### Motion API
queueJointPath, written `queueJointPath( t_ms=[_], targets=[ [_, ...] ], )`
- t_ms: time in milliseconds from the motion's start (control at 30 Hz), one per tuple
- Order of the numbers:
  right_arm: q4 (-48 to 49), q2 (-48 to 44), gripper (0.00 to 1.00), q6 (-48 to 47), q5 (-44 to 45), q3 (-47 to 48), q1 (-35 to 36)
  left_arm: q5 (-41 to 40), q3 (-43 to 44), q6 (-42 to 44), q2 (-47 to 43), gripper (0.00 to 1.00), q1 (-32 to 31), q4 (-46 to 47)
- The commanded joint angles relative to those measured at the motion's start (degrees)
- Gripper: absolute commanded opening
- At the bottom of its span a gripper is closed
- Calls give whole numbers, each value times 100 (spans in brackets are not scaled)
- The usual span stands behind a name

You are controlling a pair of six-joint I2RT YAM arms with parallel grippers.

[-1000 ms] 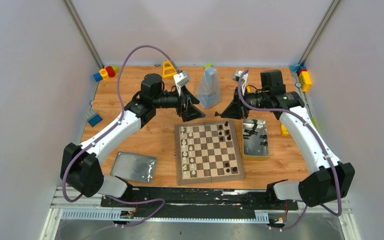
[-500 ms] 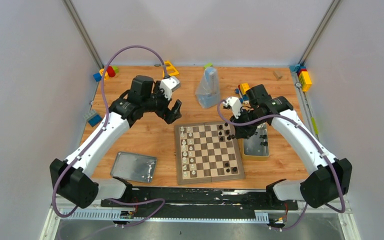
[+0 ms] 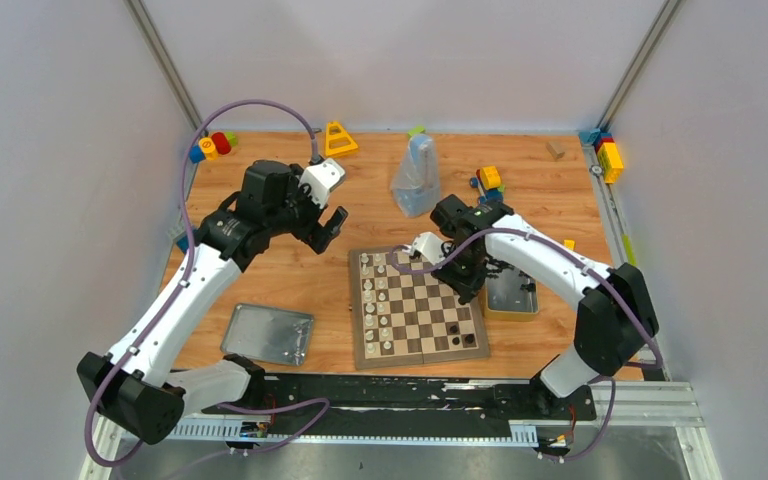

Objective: Set up the chess pieces on the board
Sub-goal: Place the chess piece on the chessboard.

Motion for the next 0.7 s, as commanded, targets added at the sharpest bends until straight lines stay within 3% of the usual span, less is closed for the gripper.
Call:
queueJointPath(
  t_ms=[0, 667],
  targets=[
    [-108, 230, 0, 194, 465, 42, 255, -112, -31, 133, -217, 100, 21, 50],
    [-51, 874, 0, 347, 801, -157, 734, -249, -39, 187, -166, 100, 29, 84]
  ],
)
